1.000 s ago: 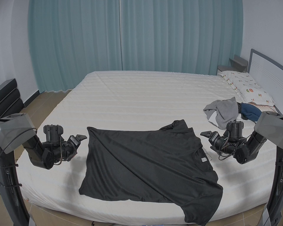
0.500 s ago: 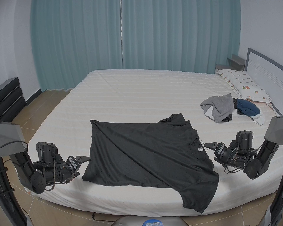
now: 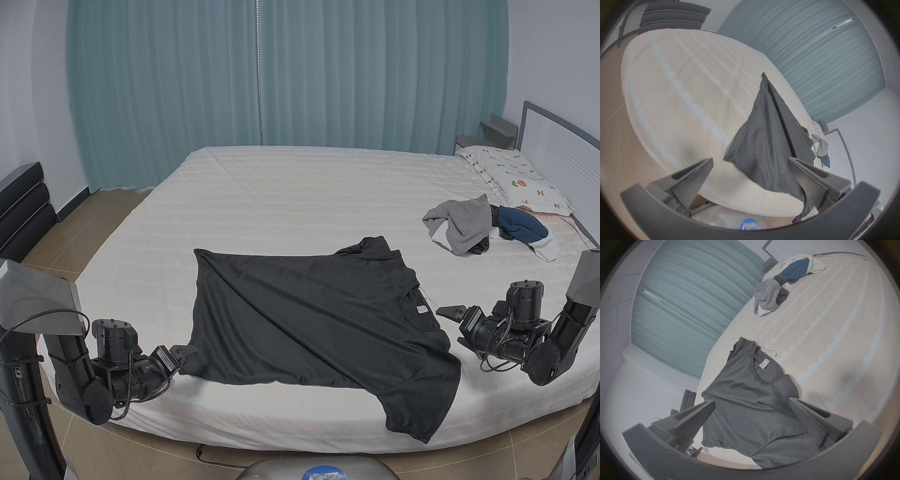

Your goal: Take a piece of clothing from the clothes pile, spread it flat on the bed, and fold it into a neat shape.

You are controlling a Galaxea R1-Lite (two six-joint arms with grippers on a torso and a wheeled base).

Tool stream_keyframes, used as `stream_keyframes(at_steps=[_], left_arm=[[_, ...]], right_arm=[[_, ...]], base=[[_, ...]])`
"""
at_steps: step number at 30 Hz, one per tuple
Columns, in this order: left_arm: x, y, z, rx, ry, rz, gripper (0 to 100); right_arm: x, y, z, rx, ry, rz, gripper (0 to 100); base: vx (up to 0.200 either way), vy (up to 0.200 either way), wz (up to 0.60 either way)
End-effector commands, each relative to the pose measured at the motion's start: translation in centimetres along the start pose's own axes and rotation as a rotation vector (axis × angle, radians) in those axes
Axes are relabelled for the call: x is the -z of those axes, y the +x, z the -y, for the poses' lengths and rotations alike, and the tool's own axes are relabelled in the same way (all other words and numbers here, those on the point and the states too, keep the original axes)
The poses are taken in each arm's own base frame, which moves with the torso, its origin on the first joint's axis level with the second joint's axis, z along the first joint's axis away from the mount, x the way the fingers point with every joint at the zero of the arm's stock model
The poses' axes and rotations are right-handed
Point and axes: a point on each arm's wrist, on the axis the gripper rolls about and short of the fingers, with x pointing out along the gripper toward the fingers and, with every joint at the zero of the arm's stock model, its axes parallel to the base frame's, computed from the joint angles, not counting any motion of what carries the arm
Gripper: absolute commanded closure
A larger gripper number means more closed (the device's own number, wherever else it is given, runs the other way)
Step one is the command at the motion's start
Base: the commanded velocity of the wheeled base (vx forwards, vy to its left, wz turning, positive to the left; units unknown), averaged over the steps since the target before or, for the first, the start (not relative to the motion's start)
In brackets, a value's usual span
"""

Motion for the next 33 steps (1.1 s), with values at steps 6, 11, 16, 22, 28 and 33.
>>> stream_keyframes(at_steps=[6, 11, 16, 22, 28, 33], left_arm=[[-0.1, 2.4, 0.2, 0.01, 0.019, -0.004, 0], [-0.2, 2.8, 0.1, 0.011, 0.036, 0.0, 100], [-0.1, 2.9, 0.1, 0.008, 0.057, -0.004, 100], [0.1, 2.2, -0.6, -0.021, 0.044, -0.013, 100], [-0.6, 0.1, -1.9, -0.063, 0.005, 0.01, 100], [-1.0, -1.5, -2.2, -0.077, 0.012, 0.026, 100]], right_arm=[[0.0, 0.1, 0.1, -0.009, 0.003, -0.012, 0], [0.0, 0.1, 0.1, -0.008, 0.003, -0.013, 0], [0.2, 0.4, 0.4, 0.003, 0.006, -0.023, 0], [0.2, 0.3, 1.0, 0.029, 0.005, -0.025, 0], [0.9, -0.4, 1.6, 0.056, -0.058, -0.054, 0], [1.5, -0.7, 2.2, 0.075, -0.109, -0.085, 0]], base=[[0.0, 0.0, 0.0], [0.0, 0.0, 0.0], [0.0, 0.0, 0.0], [0.0, 0.0, 0.0], [0.0, 0.0, 0.0], [0.0, 0.0, 0.0]])
